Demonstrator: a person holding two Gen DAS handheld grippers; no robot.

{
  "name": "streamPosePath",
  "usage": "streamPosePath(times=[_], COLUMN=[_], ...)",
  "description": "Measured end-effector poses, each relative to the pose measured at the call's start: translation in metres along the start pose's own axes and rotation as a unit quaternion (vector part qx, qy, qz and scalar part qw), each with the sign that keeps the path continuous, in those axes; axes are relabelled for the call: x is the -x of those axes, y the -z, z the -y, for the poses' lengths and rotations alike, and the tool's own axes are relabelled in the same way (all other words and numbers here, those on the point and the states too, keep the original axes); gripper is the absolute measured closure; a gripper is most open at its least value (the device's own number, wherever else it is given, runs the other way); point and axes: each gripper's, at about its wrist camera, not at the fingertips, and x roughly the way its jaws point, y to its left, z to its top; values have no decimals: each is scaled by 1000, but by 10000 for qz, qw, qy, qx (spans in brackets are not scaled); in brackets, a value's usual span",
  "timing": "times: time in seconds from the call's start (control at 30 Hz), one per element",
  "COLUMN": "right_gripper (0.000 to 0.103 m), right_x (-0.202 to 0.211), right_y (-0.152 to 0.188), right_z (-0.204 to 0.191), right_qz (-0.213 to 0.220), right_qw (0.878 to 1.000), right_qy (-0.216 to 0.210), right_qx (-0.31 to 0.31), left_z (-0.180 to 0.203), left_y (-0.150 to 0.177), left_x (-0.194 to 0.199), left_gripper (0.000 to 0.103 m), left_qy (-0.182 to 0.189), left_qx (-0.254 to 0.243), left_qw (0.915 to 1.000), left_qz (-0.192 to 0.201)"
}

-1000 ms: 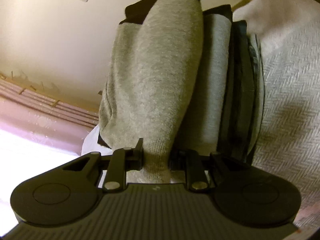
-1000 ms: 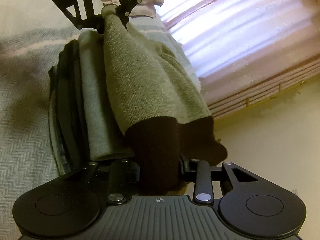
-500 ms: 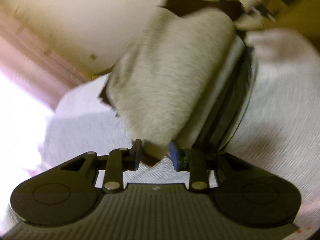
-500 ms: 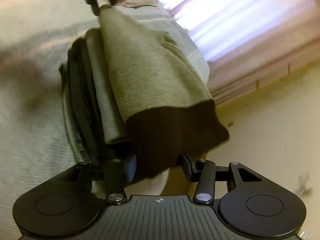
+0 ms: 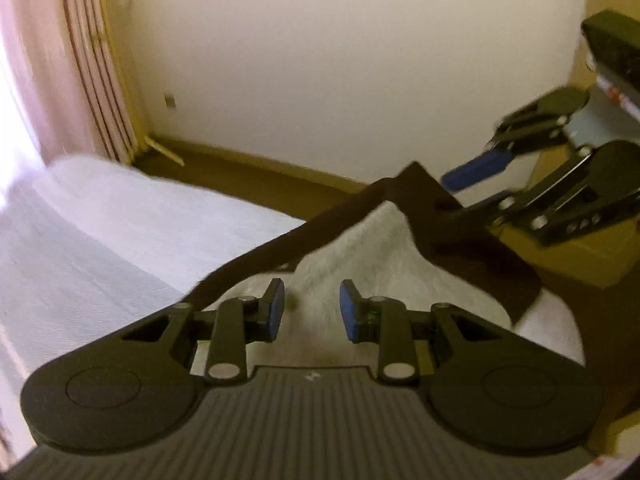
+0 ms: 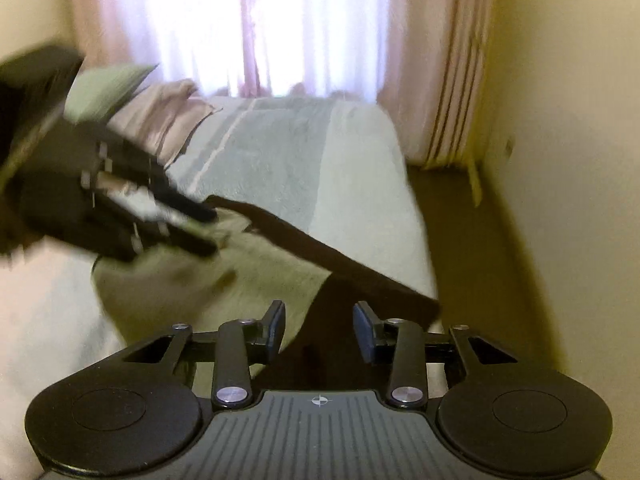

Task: Fold clothes
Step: 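Lower the sweater onto the stack and open both grippers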

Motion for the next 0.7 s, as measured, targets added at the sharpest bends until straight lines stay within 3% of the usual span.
streamPosePath(times=[0.13, 0.3, 0.4, 0.5, 0.57, 0.63, 0.7], right_gripper=[69, 69, 70, 70, 70, 70, 69], right_x=[-51, -48, -15, 20, 25, 17, 8], right_y=[3, 9, 5, 13, 27, 53, 69], right_z=[36, 46, 35, 11, -12, -27, -20], right_qz=[-420, -270, 72, 303, 76, -199, -307], right_qw=[9964, 9937, 9921, 9925, 9948, 9969, 9943], right_qy=[-133, -43, 203, 18, -230, -137, -130], right_qx=[-727, -1090, -1235, -1187, -988, -745, -1008], left_z=[-19, -31, -31, -36, -36, -32, -28], left_y=[3, 9, 3, 1, 4, 5, 4], left_x=[-51, -71, -70, -69, -68, -68, -68], left_gripper=[77, 77, 77, 77, 77, 77, 77], left_qy=[173, 295, 307, 353, 325, 278, 336], left_qx=[458, 950, 916, 870, 848, 778, 749], left_qw=[9980, 9929, 9918, 9914, 9919, 9930, 9930], left_qz=[-396, -655, -836, -911, -884, -845, -855])
